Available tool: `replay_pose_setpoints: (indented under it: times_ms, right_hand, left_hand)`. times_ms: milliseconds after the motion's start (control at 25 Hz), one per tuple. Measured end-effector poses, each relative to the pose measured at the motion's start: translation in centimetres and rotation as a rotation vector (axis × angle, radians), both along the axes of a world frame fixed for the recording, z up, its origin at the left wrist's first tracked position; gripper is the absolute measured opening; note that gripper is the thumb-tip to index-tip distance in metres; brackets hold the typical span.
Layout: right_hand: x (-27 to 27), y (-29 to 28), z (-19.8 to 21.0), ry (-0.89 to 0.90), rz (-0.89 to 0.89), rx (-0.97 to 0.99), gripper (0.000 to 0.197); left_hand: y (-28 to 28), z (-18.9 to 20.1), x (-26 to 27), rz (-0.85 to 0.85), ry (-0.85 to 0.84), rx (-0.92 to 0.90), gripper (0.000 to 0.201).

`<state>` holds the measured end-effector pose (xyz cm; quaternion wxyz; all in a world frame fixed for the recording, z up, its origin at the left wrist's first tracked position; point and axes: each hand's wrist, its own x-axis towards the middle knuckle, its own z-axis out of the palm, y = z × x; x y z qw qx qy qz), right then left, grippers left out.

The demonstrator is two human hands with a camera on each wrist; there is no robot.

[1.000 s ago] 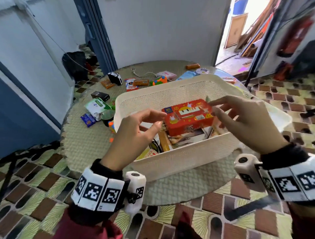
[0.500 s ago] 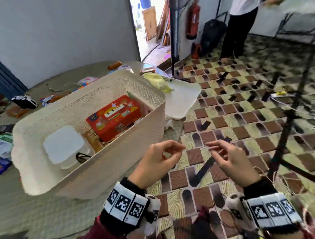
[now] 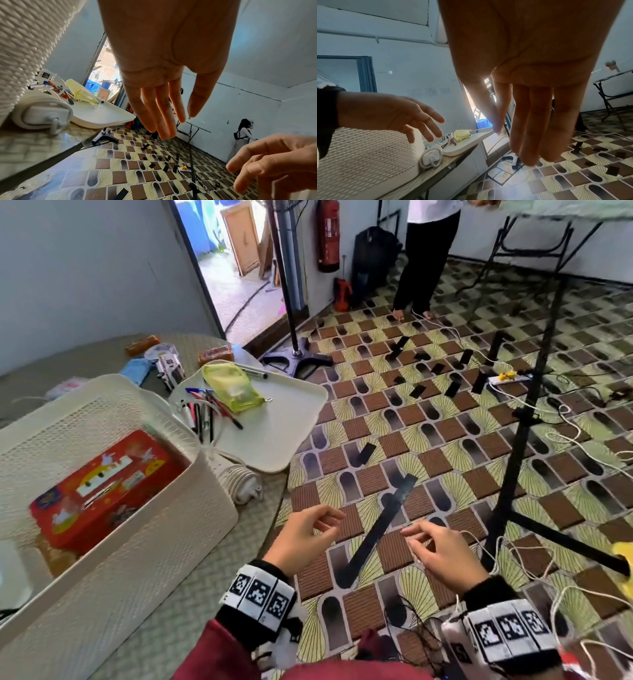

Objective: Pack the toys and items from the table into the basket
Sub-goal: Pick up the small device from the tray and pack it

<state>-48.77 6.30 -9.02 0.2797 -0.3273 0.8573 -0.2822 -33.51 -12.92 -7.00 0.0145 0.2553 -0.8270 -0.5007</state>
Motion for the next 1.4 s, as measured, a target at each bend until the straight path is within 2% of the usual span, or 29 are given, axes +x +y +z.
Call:
replay_pose_setpoints:
  times_ms: [280, 440, 640, 920, 1080, 1280, 1400]
  right_hand:
    - [-6.6, -0.8, -2.3, -0.096, 0.065, 0.134, 0.016]
    - [-10.5, -3.3, -3.5, -0.172, 0.066, 0.173, 0.017]
    - [-18.4, -7.2, -4.1, -0.147, 0.010, 0.179, 0.025]
    - [-31.5, -16.1, -3.0, -0.139, -0.078, 0.157, 0.029]
    - [-37.0, -20.1, -2.5, -0.162, -0.118, 0.138, 0.029]
    - [-43.4, -25.5, -2.9, -0.137, -0.047, 0.174, 0.029]
    - [-48.0, -29.8, -3.7, -0.143, 0.042, 0.203, 0.029]
  left_hand:
    - [-1.1, -2.3, -5.8, 0.036, -0.083, 0.058, 0.016]
    - [-4.1, -4.2, -10.1, 0.068, -0.098, 0.080, 0.016]
    - [-8.6, -5.0, -17.8, 0.102, -0.064, 0.107, 0.018]
    - [-17.7, -4.2, -30.3, 0.124, -0.021, 0.079, 0.018]
    - [-21.4, -4.1, -35.9, 0.138, 0.001, 0.125, 0.019]
    - [-25.7, -5.3, -40.4, 0.168, -0.033, 0.111, 0.024]
    - [-28.8, -6.5, -42.7, 0.249, -0.072, 0.104, 0.022]
